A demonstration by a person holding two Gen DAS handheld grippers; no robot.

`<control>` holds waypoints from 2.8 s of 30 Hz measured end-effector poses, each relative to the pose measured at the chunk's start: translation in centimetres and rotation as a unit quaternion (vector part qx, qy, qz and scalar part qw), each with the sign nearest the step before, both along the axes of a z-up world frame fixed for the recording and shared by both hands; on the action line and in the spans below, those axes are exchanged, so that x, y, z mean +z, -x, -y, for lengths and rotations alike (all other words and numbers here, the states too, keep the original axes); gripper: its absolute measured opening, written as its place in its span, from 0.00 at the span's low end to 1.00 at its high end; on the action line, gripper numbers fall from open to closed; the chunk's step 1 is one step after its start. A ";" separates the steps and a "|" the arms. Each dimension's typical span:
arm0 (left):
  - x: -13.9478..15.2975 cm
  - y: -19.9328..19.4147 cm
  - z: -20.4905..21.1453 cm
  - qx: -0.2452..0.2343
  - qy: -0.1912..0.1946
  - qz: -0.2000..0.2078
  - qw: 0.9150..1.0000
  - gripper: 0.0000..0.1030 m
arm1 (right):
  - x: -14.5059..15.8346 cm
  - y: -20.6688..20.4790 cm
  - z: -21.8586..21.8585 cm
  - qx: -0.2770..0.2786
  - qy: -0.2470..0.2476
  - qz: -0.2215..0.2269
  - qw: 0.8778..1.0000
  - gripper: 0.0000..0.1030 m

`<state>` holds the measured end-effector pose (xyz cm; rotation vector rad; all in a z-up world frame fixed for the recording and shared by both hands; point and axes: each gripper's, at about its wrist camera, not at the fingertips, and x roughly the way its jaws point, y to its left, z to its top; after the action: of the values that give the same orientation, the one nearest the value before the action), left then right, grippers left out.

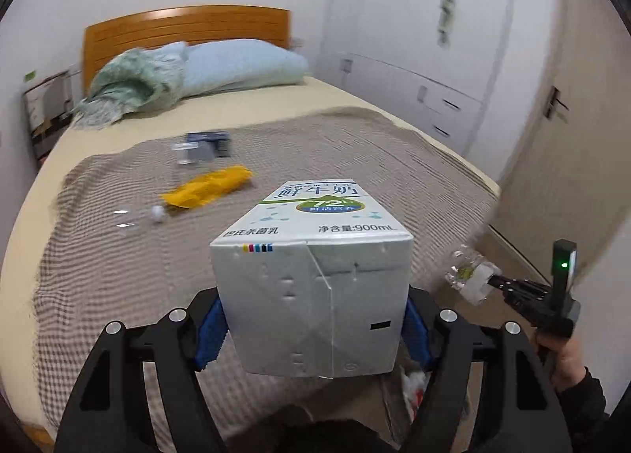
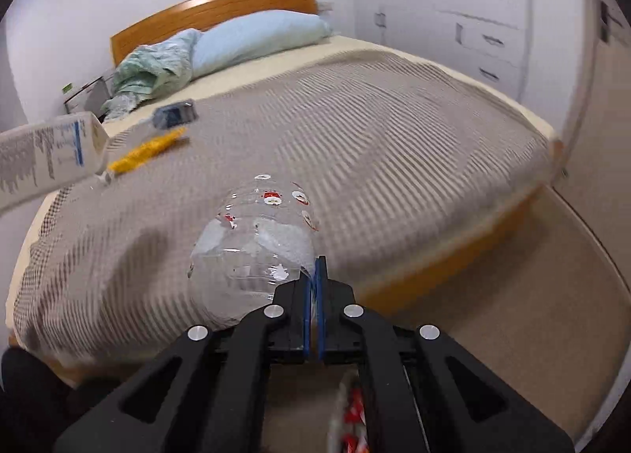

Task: Collect trash
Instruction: 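Carry the milk carton and clear cup to the wastebasket, then open both tools over the wastebasket to drop the carton and cup, then move both tools back over the bed toward the bottle and yellow packet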

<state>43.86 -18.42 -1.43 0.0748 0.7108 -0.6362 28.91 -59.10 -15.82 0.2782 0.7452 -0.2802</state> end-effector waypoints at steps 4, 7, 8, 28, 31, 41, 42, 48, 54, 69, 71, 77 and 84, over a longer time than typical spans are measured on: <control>-1.8 5.7 6.2 -0.061 -0.016 -0.023 0.998 0.68 | -4.6 6.6 2.9 -0.026 -0.020 -0.031 0.999 0.02; -4.6 8.9 10.7 -0.093 -0.036 -0.036 0.994 0.68 | -8.4 10.1 4.4 -0.042 -0.036 -0.063 0.996 0.02; -5.5 9.7 11.9 -0.101 -0.042 -0.045 0.993 0.68 | -10.2 11.3 4.9 -0.051 -0.042 -0.081 0.995 0.02; -22.8 12.1 23.7 -0.168 -0.203 -0.180 0.948 0.68 | -34.2 5.0 8.0 -0.062 -0.165 -0.254 0.951 0.58; -24.4 12.5 25.0 -0.179 -0.216 -0.194 0.940 0.68 | -32.1 8.6 9.7 -0.094 -0.163 -0.215 0.958 0.59; -28.8 16.2 33.8 -0.240 -0.285 -0.164 0.914 0.68 | -28.4 22.6 12.8 -0.198 -0.171 -0.151 0.953 0.63; -29.8 16.7 35.2 -0.248 -0.304 -0.147 0.908 0.68 | -28.5 23.2 12.8 -0.202 -0.176 -0.148 0.952 0.63; -35.6 20.2 40.7 -0.319 -0.386 -0.059 0.864 0.68 | -29.9 25.4 13.4 -0.225 -0.203 -0.145 0.942 0.63; -41.9 26.1 43.2 -0.430 -0.438 0.031 0.789 0.71 | -31.0 27.0 14.5 -0.243 -0.214 -0.149 0.934 0.63; -34.8 18.7 42.7 -0.392 -0.248 -0.165 0.871 0.93 | -28.4 29.5 15.8 -0.260 -0.190 -0.134 0.937 0.63; -33.0 16.6 41.7 -0.364 -0.244 -0.155 0.885 0.93 | -27.8 28.5 15.3 -0.248 -0.182 -0.137 0.942 0.63; -29.2 13.6 37.8 -0.329 -0.222 -0.169 0.902 0.93 | -25.1 25.6 13.3 -0.207 -0.156 -0.150 0.954 0.63; -24.1 11.1 31.2 -0.302 -0.176 -0.143 0.926 0.93 | -20.4 21.2 9.6 -0.164 -0.102 -0.171 0.966 0.63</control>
<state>32.72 -49.62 -25.57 0.5608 1.0956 -1.1174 7.67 -68.72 -36.21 0.5606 1.0733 -0.5761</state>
